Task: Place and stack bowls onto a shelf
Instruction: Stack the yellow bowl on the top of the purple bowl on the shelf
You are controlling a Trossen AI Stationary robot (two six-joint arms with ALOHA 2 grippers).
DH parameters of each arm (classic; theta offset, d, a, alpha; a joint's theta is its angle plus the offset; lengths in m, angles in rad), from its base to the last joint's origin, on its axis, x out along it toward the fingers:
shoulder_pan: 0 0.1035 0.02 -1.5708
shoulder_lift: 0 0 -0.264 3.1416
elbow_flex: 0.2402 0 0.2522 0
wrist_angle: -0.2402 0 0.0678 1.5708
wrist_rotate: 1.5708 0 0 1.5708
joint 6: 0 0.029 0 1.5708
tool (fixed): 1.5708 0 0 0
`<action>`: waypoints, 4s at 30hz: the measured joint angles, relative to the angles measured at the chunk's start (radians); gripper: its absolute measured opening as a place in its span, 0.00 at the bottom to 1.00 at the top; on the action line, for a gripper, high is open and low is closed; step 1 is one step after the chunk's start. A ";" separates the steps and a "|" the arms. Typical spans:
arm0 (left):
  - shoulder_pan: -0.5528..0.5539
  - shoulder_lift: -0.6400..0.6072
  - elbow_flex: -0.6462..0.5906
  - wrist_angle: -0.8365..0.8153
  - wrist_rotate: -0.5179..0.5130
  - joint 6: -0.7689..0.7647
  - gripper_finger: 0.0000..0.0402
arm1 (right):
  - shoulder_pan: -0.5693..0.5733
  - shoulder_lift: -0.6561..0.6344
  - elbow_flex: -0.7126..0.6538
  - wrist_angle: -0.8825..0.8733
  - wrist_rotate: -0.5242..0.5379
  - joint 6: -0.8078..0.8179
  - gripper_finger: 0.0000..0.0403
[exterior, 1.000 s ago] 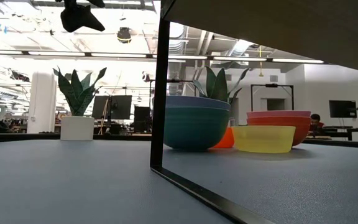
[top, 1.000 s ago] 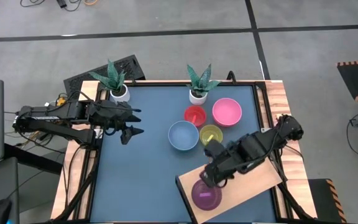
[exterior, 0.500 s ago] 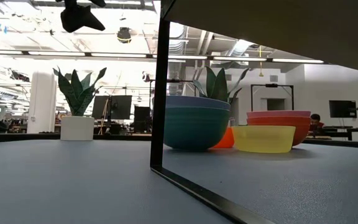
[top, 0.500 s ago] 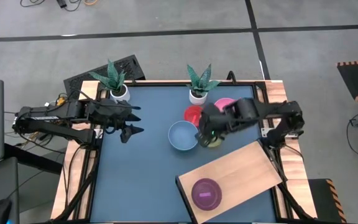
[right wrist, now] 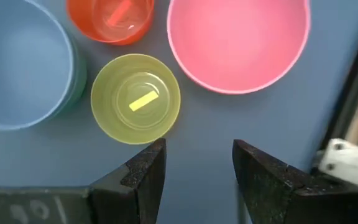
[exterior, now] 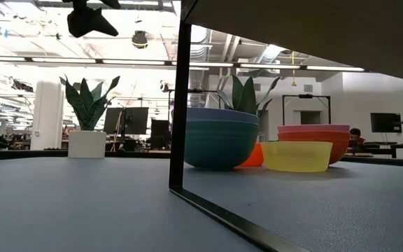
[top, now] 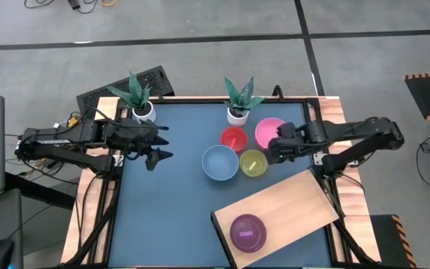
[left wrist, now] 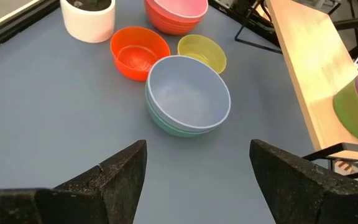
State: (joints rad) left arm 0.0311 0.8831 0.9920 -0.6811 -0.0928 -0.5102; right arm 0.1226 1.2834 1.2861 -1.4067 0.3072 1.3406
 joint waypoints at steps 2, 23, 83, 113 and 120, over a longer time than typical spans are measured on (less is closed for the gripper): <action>0.000 0.000 0.000 0.000 -0.001 -0.010 0.67 | -0.004 -0.017 -0.070 0.060 -0.009 0.014 0.52; 0.000 0.000 0.000 0.000 -0.024 -0.052 0.67 | -0.095 0.061 -0.304 0.418 -0.154 -0.066 0.52; 0.000 0.001 0.000 -0.002 -0.053 -0.093 0.67 | -0.177 0.221 -0.392 0.609 -0.276 -0.119 0.06; 0.000 0.001 0.000 -0.002 -0.061 -0.123 0.67 | -0.029 -0.141 -0.020 0.543 -0.173 -0.203 0.05; 0.000 0.000 0.000 -0.005 0.003 -0.123 0.67 | 0.199 -0.037 0.234 0.504 -0.126 -0.224 0.05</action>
State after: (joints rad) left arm 0.0307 0.8833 0.9920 -0.6859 -0.0903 -0.6331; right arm 0.3218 1.2460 1.5205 -0.9023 0.1815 1.1170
